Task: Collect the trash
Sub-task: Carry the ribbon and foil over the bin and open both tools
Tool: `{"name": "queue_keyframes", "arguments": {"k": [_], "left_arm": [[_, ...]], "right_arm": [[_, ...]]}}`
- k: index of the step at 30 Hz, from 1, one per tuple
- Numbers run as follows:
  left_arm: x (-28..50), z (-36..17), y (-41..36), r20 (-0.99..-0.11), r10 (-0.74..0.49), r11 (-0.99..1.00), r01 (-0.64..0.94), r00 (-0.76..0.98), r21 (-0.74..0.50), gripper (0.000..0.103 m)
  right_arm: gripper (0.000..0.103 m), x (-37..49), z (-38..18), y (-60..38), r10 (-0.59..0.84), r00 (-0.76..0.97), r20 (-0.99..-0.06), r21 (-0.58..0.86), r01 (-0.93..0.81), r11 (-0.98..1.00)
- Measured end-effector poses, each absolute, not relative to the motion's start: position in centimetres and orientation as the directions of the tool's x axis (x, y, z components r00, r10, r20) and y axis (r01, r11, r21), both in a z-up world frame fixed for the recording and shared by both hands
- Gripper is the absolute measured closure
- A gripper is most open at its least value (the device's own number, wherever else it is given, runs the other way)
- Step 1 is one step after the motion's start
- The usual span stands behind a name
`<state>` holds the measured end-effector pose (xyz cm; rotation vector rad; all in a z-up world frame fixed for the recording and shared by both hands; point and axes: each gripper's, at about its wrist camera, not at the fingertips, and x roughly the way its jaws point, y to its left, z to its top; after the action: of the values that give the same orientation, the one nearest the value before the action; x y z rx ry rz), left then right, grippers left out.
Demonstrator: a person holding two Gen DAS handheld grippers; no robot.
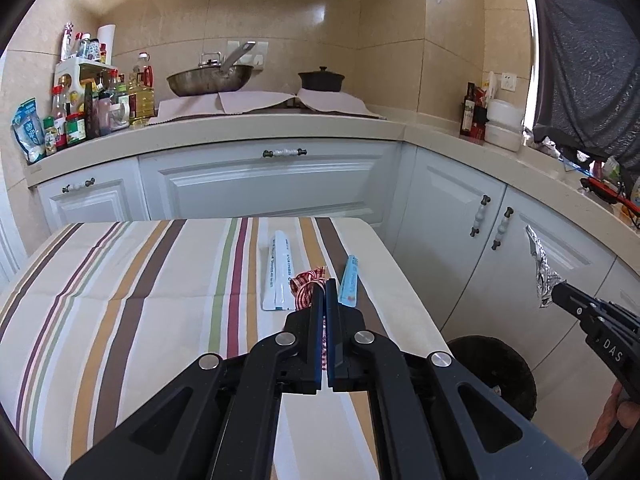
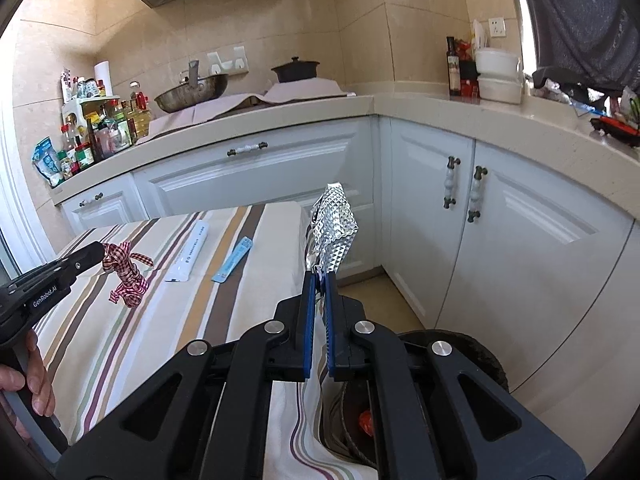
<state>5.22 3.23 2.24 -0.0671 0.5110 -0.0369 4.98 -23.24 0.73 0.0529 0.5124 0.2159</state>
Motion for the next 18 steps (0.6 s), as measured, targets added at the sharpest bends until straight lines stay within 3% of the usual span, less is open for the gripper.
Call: {"name": "queue_keyframes", "arguments": {"k": [18], "left_arm": [[0.8, 3.0, -1.2, -0.458, -0.155, 0.988, 0.141, 0.876, -0.065, 0.102]], "right_arm": [[0.098, -1.6, 1.3, -26.9, 0.148, 0.883, -0.445, 0.091, -0.120, 0.989]]}}
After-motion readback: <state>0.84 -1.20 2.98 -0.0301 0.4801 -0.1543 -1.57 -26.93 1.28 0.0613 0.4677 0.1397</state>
